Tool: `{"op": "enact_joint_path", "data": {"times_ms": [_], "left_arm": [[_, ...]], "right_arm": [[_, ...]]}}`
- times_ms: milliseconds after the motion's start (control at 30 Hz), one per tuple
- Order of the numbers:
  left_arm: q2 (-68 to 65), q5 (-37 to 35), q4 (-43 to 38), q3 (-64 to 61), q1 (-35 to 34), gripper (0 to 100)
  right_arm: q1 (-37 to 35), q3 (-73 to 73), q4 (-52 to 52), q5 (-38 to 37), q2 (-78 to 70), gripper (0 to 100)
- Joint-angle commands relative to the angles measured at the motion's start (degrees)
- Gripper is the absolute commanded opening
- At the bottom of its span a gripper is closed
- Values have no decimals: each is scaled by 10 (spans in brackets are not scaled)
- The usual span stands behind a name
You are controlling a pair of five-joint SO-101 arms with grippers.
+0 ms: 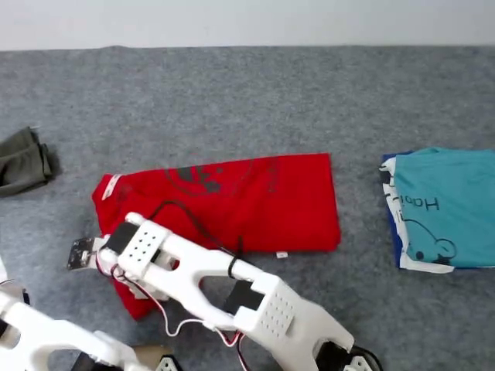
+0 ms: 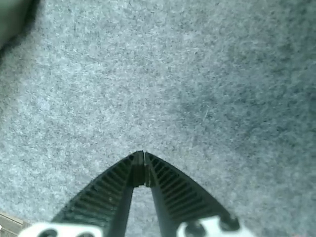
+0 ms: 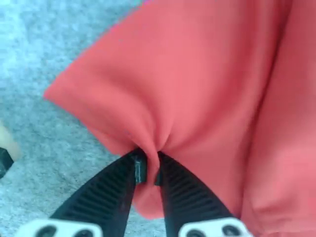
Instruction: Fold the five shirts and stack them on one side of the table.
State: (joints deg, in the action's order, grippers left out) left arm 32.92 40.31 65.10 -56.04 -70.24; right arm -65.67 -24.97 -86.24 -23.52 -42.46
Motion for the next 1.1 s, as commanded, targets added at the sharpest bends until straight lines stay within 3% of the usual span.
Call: {"op": "enact_joint_path", "data": {"times_ms": [0, 333, 767, 1067], "left_arm": [[13, 2, 0, 17, 2, 6], [14, 1, 1, 15, 2, 6], [14, 0, 3, 15, 2, 6], [14, 0, 4, 15, 0, 6]], "right_arm": [[12, -9, 3, -8, 38, 10], [83, -13, 19, -25, 128, 10], [154, -62, 102, -25, 109, 16], [232, -148, 117, 13, -6, 170]]}}
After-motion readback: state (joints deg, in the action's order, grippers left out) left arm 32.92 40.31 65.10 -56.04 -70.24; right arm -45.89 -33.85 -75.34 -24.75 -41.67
